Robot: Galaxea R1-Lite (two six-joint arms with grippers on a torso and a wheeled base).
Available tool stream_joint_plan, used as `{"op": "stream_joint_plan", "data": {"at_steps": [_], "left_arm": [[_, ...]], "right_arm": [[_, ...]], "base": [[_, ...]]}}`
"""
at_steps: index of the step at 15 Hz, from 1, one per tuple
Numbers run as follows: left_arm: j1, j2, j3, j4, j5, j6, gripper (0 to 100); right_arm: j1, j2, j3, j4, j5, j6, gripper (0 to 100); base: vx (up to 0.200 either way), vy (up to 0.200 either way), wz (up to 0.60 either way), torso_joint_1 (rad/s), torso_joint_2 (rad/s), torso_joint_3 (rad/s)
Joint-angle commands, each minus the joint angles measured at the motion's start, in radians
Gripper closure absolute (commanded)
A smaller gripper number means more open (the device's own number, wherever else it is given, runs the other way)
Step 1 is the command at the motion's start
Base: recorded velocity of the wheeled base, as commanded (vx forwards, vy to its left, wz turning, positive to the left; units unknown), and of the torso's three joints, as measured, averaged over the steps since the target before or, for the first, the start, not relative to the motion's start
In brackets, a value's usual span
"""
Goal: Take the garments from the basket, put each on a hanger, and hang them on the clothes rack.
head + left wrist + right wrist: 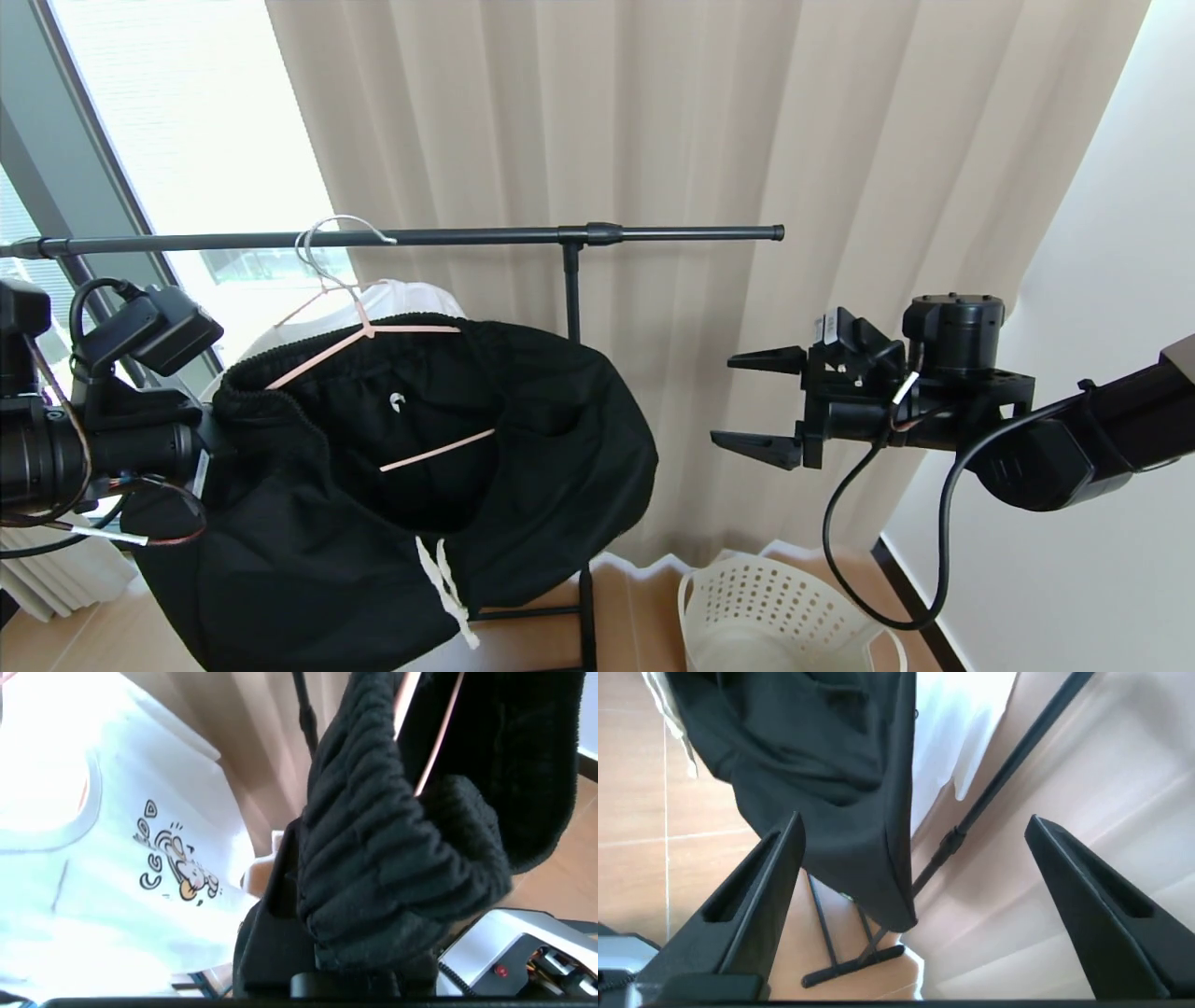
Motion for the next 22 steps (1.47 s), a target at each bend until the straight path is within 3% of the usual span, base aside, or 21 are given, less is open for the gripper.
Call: {"op": "stream_joint_plan", "data": {"at_steps": [1,4,7,11,14,22], "left_arm": [[0.006,0.032,-0.005,-0.001,0.016,0.000,100],[0.004,0.056,-0.018,-0.002,0.070,-0.058,100],[0.004,0.092,-0.026,-0.030,0.136,-0.067,100],[-0.029,0.162,-0.032,-0.125,0.263,-0.136,100],[-0.049,0.191,-0.060,-0.129,0.342,-0.176,100],[-0.186,0.368,-0.262,-0.128,0.510,-0.380,100]], "right_arm": [[0.018,-0.016,-0.013,-0.001,-0.019,0.028,0],[0.020,-0.016,-0.014,-0.001,-0.034,0.045,0],[0.020,-0.014,-0.014,-0.001,-0.038,0.045,0],[0.020,-0.016,-0.014,-0.001,-0.039,0.043,0],[0.020,-0.016,-0.014,-0.001,-0.048,0.043,0],[0.020,-0.024,-0.011,0.000,-0.048,0.043,0]], "base": [[0.000,0.000,0.00,0.000,0.00,0.000],[0.000,0.000,0.00,0.000,0.00,0.000],[0.000,0.000,0.00,0.000,0.00,0.000],[0.000,0.000,0.00,0.000,0.00,0.000],[0.000,0.000,0.00,0.000,0.00,0.000],[0.000,0.000,0.00,0.000,0.00,0.000]]}}
